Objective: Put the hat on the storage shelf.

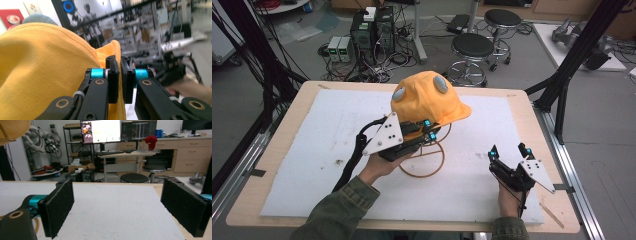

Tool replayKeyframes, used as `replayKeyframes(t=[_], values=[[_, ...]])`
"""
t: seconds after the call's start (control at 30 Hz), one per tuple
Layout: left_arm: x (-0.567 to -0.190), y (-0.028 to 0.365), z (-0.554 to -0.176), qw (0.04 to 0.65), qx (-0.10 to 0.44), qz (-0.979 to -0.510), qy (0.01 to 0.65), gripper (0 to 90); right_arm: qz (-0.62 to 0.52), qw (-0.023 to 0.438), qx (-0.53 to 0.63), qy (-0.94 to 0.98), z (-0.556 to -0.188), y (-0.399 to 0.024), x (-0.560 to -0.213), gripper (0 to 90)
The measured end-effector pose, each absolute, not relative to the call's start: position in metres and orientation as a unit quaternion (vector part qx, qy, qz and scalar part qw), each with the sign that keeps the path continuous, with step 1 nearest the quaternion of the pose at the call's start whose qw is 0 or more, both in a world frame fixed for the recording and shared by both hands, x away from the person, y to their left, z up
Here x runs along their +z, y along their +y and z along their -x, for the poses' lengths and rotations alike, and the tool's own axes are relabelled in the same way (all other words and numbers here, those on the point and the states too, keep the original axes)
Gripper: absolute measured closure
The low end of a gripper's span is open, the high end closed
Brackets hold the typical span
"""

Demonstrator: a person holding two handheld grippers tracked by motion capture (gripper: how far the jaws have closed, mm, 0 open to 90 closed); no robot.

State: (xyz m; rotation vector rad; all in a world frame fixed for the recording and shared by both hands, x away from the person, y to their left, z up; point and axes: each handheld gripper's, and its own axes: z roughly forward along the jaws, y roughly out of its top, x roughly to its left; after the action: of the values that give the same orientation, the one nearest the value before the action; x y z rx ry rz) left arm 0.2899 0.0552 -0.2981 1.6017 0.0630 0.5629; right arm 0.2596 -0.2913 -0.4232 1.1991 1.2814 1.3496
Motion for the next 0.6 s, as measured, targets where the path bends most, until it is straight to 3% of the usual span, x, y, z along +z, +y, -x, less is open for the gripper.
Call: replayKeyframes(t=[0.6], values=[[-0.318,0.053,-0.288,0.602,0.230,-0.765,0.006,86.4,-0.483,0.451,0.543,0.518,-0.259,-0.291,-0.423,10.4]])
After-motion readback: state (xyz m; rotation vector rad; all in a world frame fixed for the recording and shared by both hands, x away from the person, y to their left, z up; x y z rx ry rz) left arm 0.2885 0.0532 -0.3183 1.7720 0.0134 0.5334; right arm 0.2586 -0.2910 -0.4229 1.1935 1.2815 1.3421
